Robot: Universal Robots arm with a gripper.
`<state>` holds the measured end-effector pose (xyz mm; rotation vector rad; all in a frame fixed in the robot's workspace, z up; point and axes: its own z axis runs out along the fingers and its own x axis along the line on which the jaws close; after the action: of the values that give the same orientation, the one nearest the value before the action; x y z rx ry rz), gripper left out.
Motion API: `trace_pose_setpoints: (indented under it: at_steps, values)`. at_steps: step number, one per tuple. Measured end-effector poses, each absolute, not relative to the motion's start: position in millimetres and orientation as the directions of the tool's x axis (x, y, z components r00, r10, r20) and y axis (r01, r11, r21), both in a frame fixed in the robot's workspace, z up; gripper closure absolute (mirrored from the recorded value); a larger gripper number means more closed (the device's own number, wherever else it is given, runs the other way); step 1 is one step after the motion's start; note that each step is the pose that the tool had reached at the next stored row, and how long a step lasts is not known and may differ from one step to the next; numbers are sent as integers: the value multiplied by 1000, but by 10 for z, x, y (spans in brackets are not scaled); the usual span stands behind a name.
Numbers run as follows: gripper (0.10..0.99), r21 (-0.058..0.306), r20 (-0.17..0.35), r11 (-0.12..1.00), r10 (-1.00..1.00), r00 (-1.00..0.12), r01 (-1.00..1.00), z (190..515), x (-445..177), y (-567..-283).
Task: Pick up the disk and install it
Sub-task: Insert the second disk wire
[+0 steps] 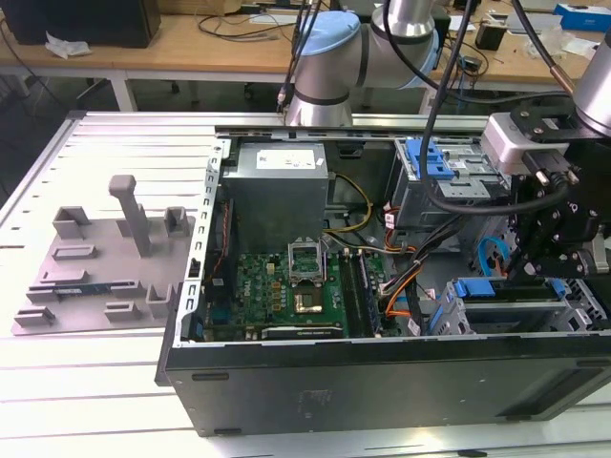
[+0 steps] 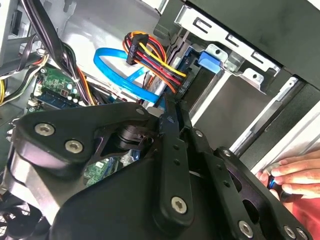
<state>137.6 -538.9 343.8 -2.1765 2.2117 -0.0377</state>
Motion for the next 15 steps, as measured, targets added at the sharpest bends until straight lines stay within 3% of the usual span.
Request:
trace_pose_setpoints:
  at_steps: [8, 9, 11, 15]
  values:
    - [925, -44, -11, 16, -1000, -16, -999, 3386, 1376, -5389]
    - [914, -44, -12, 16, -1000, -16, -999, 3386, 1376, -5389]
    - [788, -44, -11, 16, -1000, -16, -999, 3451, 1376, -5389]
    - [788, -44, -11, 16, -1000, -16, -999, 3595, 1376, -5387]
